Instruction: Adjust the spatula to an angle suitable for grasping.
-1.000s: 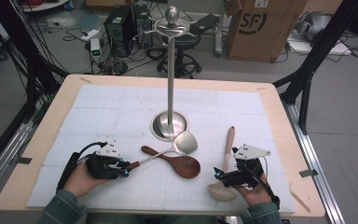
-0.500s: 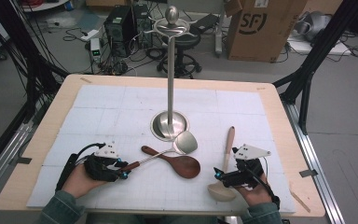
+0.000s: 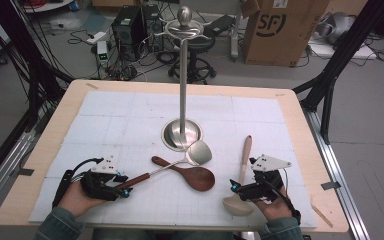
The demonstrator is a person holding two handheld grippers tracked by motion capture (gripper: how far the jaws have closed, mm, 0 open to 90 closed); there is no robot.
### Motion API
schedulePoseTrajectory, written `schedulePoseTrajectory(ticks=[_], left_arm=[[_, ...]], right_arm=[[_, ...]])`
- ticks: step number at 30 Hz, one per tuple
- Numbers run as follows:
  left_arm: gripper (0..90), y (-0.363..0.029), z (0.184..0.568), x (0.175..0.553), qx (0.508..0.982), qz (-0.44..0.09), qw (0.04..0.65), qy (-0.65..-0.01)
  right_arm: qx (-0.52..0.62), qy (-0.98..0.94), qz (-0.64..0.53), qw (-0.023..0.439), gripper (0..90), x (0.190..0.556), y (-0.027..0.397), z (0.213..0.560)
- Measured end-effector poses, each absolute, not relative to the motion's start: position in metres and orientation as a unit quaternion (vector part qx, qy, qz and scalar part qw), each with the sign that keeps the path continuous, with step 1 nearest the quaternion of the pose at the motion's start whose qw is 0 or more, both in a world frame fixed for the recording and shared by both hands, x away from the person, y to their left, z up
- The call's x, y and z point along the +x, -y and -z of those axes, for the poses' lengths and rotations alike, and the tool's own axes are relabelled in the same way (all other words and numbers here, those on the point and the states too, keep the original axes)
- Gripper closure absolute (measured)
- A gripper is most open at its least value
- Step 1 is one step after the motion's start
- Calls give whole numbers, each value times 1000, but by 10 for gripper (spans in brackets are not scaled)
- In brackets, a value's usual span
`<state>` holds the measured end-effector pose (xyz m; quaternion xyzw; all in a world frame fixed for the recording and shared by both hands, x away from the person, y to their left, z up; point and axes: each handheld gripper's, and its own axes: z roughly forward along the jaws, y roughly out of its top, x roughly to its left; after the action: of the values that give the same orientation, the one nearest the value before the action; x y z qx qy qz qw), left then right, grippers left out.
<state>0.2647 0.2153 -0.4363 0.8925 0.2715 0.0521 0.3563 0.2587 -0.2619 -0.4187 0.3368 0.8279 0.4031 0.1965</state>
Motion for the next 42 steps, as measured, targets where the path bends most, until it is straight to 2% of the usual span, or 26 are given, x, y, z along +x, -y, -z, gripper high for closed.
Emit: schedulePoseTrajectory(ticks=[5,16,42], left_arm=[[546,-216,437,264,892,-52,358,-271],[705,-217,438,268,892,-39,358,-272],[726,-200,422,272,887,-33,388,-248]], right_arm=[[336,-828,-404,197,5,259,261,418],[335,-828,-404,197,5,259,261,419],[338,-824,-411,193,5,259,259,417]])
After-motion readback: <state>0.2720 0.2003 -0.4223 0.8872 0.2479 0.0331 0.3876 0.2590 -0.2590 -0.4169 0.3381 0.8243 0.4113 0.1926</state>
